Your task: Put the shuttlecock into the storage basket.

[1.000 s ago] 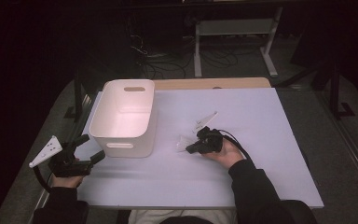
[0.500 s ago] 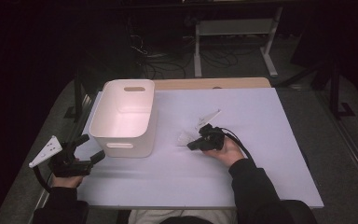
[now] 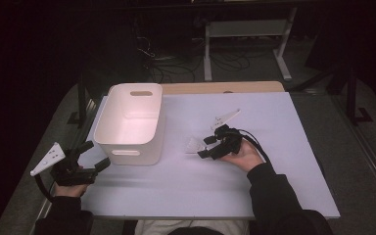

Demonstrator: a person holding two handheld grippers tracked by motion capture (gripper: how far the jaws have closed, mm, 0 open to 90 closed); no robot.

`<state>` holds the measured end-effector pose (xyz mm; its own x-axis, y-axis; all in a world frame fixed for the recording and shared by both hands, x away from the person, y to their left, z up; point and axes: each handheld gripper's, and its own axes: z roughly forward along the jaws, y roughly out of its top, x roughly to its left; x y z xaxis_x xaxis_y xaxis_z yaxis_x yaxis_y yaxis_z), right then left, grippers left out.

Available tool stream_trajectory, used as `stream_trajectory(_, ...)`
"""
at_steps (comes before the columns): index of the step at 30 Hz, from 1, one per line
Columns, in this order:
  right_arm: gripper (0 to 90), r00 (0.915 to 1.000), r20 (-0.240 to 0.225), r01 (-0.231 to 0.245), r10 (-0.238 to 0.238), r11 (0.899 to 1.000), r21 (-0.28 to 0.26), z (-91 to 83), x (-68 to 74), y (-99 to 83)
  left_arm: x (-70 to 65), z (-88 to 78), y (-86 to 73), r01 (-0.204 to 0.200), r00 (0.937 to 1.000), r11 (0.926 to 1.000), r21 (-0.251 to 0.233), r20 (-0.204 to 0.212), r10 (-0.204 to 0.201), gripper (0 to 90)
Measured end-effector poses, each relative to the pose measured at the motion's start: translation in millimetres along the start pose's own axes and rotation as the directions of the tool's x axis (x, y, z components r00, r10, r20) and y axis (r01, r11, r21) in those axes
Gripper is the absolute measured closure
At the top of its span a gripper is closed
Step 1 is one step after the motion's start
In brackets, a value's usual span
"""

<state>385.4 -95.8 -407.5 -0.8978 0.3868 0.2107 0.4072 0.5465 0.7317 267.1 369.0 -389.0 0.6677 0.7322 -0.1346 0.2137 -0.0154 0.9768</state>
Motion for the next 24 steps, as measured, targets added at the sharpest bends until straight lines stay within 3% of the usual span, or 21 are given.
stream_trajectory(7,14.8,0.9976,0.068,0.015,-0.015,1.000,-0.005,-9.3,1.7,8.9,0.2,-0.2,0.1,0.000,1.0000,1.0000,0.000,0.000,0.000,0.0)
stream_trajectory(11,11.8,0.9956,0.091,0.024,-0.024,1.000,-0.003,-14.9,1.8,12.7,0.2,-0.2,0.0,0.000,1.0000,1.0000,-0.001,-0.001,0.000,0.0)
stream_trajectory(15,1.1,0.9953,0.095,0.019,-0.018,1.000,-0.013,-21.1,-0.4,17.4,0.1,-0.2,0.1,0.000,1.0000,1.0000,-0.001,-0.001,0.000,0.0)
stream_trajectory(24,0.0,0.9951,0.099,0.008,-0.006,1.000,-0.019,-30.2,-5.3,24.6,0.1,-0.2,0.1,0.000,1.0000,1.0000,-0.001,-0.001,0.000,0.0)
